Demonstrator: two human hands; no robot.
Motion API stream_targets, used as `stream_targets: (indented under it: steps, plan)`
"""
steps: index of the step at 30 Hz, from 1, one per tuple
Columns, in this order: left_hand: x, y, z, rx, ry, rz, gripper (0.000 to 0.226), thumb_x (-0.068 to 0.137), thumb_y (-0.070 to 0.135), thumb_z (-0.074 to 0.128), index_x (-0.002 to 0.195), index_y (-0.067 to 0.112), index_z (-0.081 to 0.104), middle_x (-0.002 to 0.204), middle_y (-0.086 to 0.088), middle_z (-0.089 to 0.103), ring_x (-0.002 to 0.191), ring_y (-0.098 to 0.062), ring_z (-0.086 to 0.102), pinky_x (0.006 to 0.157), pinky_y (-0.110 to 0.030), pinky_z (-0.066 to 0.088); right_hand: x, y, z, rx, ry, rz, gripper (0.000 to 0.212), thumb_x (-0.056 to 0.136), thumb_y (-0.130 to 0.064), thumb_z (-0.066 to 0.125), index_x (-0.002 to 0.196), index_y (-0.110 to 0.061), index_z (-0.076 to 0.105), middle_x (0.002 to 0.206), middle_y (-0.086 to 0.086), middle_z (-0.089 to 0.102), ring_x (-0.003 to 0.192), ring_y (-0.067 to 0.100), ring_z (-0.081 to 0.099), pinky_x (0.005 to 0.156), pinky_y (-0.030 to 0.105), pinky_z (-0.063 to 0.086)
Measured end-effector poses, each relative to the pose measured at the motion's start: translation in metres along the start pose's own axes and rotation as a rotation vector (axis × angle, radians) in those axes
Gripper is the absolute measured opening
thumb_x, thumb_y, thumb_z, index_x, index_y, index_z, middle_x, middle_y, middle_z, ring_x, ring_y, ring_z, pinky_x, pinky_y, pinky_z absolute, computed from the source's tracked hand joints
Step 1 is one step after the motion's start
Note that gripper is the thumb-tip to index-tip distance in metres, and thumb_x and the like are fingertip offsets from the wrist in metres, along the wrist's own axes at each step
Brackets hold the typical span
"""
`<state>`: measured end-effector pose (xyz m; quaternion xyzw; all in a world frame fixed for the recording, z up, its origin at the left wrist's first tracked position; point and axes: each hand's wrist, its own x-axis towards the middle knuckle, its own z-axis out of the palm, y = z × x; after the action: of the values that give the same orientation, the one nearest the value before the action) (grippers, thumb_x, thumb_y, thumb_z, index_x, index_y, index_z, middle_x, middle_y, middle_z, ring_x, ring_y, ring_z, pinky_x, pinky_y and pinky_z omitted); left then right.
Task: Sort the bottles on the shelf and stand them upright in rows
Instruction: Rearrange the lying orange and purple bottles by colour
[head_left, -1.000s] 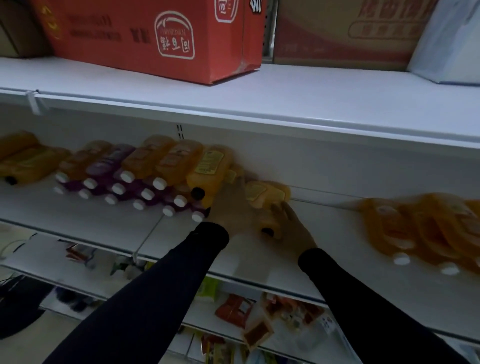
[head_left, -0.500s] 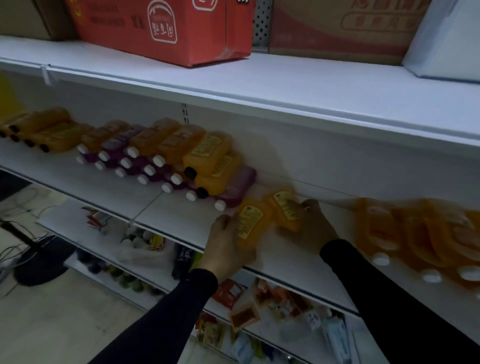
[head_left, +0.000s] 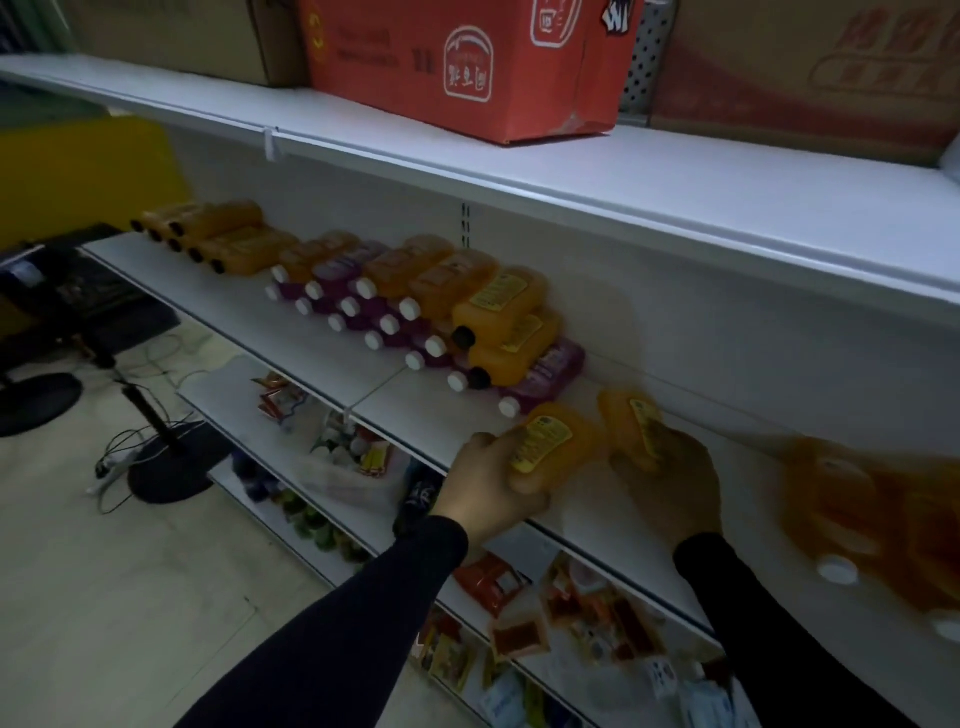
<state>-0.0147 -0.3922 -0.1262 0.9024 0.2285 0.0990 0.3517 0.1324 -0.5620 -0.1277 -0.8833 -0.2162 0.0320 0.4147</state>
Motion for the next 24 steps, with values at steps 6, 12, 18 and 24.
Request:
stream_targets:
  steps: [6,12,18,24]
  plan:
    - [-0.006,-0.040,-0.076,-0.099,0.268,0.091,0.086,0.063,0.057,0.072,0.140,0.039,0.039,0.114,0.013,0.041,0.101,-0.004,0.042,0.083,-0.020,0.035,-0.005,-0.075,0.022,0.001,0.099,-0.212,0.029,0.075,-0.036,0.072,0.096,-0.017,0.065,0.107,0.013,0.062,0.103,0.021,0.055,0.078,0.019,0.035]
    - [-0.022,-0.129,-0.189,-0.124,0.486,0.059,0.084,0.065,0.054,0.078,0.139,0.032,0.045,0.110,0.009,0.046,0.096,-0.004,0.045,0.076,-0.014,0.035,-0.018,-0.195,0.092,0.105,0.108,-0.447,0.038,0.070,-0.047,0.073,0.104,-0.033,0.063,0.102,-0.015,0.056,0.106,0.010,0.050,0.089,0.026,0.042]
    - [-0.049,-0.246,-0.306,-0.089,0.562,-0.035,0.087,0.062,0.057,0.078,0.139,0.033,0.046,0.115,0.008,0.048,0.099,-0.006,0.050,0.080,-0.018,0.042,-0.026,-0.294,0.219,0.210,0.064,-0.448,0.064,0.068,-0.043,0.082,0.126,-0.024,0.062,0.125,-0.009,0.042,0.112,0.001,0.043,0.086,-0.003,0.030]
    - [-0.051,-0.334,-0.390,-0.077,0.641,-0.128,0.085,0.064,0.056,0.076,0.140,0.034,0.045,0.119,0.006,0.050,0.096,-0.003,0.052,0.077,-0.016,0.043,-0.018,-0.377,0.314,0.228,-0.006,-0.439,0.065,0.067,-0.046,0.082,0.126,-0.026,0.062,0.122,-0.012,0.042,0.111,0.003,0.046,0.085,0.003,0.032]
